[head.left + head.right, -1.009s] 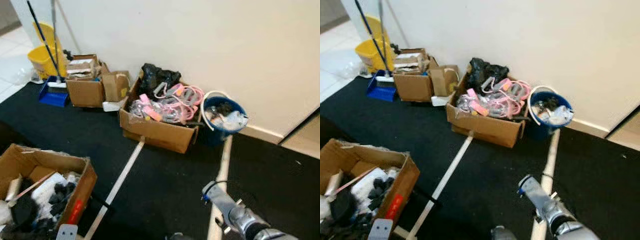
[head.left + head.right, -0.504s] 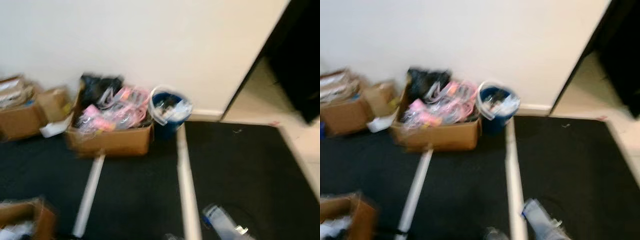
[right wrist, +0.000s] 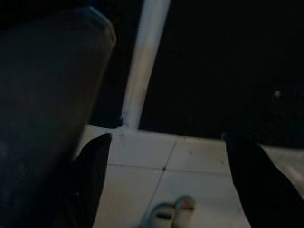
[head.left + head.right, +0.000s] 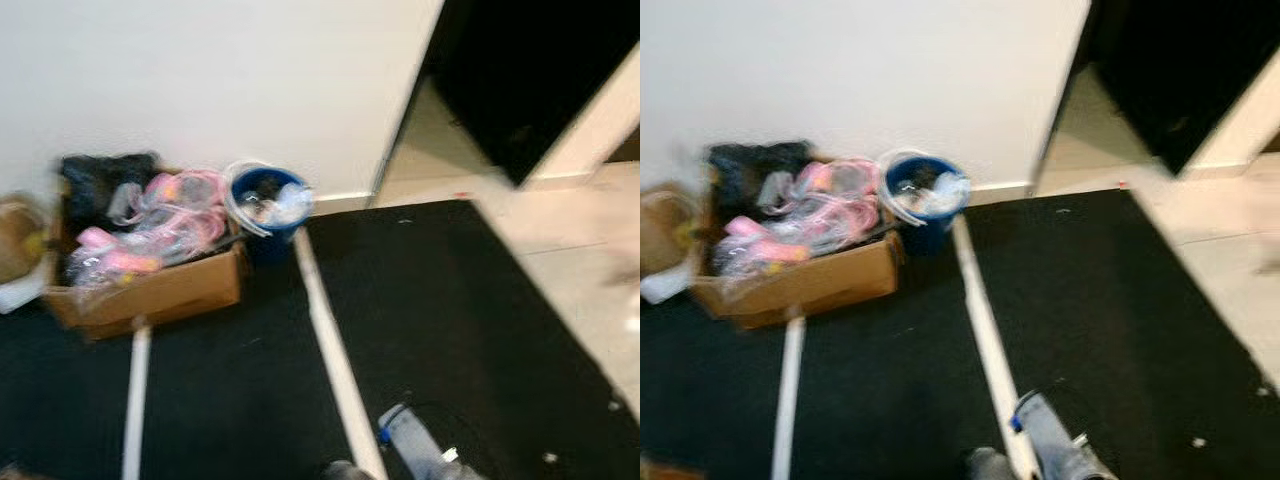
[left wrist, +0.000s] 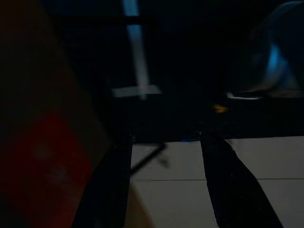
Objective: Picking trash to rubbish bin
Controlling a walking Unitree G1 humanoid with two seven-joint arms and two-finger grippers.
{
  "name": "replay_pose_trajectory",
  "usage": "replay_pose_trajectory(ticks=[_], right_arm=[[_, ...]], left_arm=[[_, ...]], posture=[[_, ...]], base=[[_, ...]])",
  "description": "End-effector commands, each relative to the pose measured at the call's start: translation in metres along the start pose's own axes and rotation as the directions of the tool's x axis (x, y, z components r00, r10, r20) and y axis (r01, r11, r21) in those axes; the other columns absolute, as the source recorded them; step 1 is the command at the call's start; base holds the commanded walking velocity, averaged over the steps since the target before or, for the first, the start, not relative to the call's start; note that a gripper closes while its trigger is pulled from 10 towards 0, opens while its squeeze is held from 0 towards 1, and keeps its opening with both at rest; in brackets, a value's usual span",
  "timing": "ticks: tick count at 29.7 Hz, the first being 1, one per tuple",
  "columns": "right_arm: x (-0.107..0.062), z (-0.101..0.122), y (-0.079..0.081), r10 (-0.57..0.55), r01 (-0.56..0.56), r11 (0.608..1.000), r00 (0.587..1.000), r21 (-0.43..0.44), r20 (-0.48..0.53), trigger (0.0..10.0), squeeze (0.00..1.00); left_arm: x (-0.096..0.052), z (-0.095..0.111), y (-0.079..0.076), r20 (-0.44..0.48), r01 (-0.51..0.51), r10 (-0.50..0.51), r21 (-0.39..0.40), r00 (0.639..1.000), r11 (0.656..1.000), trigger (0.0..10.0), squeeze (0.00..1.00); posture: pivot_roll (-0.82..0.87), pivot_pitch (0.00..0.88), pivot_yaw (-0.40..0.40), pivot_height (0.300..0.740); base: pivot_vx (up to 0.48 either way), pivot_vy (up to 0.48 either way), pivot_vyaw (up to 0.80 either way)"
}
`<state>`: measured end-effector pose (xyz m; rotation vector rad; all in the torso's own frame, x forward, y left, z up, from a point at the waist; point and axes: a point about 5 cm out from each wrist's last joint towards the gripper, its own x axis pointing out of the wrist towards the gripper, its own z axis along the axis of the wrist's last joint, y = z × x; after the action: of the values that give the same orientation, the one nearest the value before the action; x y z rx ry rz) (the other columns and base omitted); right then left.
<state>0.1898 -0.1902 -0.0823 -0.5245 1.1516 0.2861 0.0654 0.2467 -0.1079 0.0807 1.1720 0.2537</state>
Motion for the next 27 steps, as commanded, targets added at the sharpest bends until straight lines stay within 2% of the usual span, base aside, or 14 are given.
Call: replay_pose_trajectory(ticks=[1,6,9,13,17,19,23,24,27], right_arm=[[0.001,-0.011,0.009,0.031,-0.031,1.0,0.999,0.004,-0.031,10.0,0.0],[0.0,-0.022,0.005,0.022,-0.021,1.0,0.998,0.007,-0.052,10.0,0.0],[-0.001,-0.029,-0.004,0.004,-0.003,1.0,0.998,0.014,-0.063,10.0,0.0],[-0.002,-0.031,-0.008,0.0,0.0,1.0,0.998,0.009,-0.068,10.0,0.0],[-0.002,-0.033,-0.009,0.004,-0.005,1.0,0.997,-0.014,-0.077,10.0,0.0],[-0.002,-0.032,-0.01,0.003,-0.003,1.0,0.997,-0.011,-0.073,10.0,0.0],[-0.001,-0.026,-0.006,0.006,-0.007,1.0,0.998,-0.018,-0.055,10.0,0.0],[0.0,-0.023,0.001,0.015,-0.016,0.999,0.999,-0.027,-0.048,10.0,0.0],[0.0,-0.022,0.005,0.025,-0.028,0.998,0.998,-0.055,-0.05,10.0,0.0]], left_arm=[[0.0,-0.003,-0.004,-0.011,0.009,-0.009,0.004,1.0,1.0,10.0,0.0],[-0.001,-0.004,-0.006,-0.017,0.016,-0.016,-0.007,1.0,1.0,10.0,0.0],[-0.002,-0.009,0.0,-0.026,-0.035,0.034,-0.055,0.999,0.998,10.0,0.0],[-0.002,-0.009,0.005,-0.025,-0.057,0.055,-0.085,0.998,0.995,10.0,0.0],[-0.001,-0.001,0.014,-0.008,-0.089,0.088,-0.135,0.996,0.987,10.0,0.0],[0.0,0.002,0.013,0.0,-0.085,0.086,-0.12,0.996,0.989,10.0,0.0],[0.001,0.008,0.012,0.016,-0.081,0.083,-0.107,0.996,0.991,10.0,0.0],[0.002,0.011,0.011,0.023,-0.08,0.083,-0.107,0.996,0.991,10.0,0.0],[0.002,0.013,0.011,0.027,-0.087,0.09,-0.111,0.996,0.99,10.0,0.0]], posture=[[0.15,0.153,-0.009,0.74],[0.12,0.159,-0.003,0.74],[0.12,0.167,-0.002,0.74],[0.12,0.157,-0.017,0.74],[0.12,0.143,-0.01,0.74],[0.12,0.143,-0.008,0.74],[0.12,0.144,-0.006,0.74],[0.12,0.133,-0.011,0.74],[0.13,0.125,-0.026,0.74]], base=[[0.0,0.0,-0.8],[0.0,0.0,-0.8],[0.0,0.0,-0.8],[0.0,0.0,-0.8],[0.0,0.0,-0.8],[0.0,0.0,-0.79],[0.0,0.0,-0.8],[0.0,0.0,-0.8],[0.0,0.0,-0.8]])
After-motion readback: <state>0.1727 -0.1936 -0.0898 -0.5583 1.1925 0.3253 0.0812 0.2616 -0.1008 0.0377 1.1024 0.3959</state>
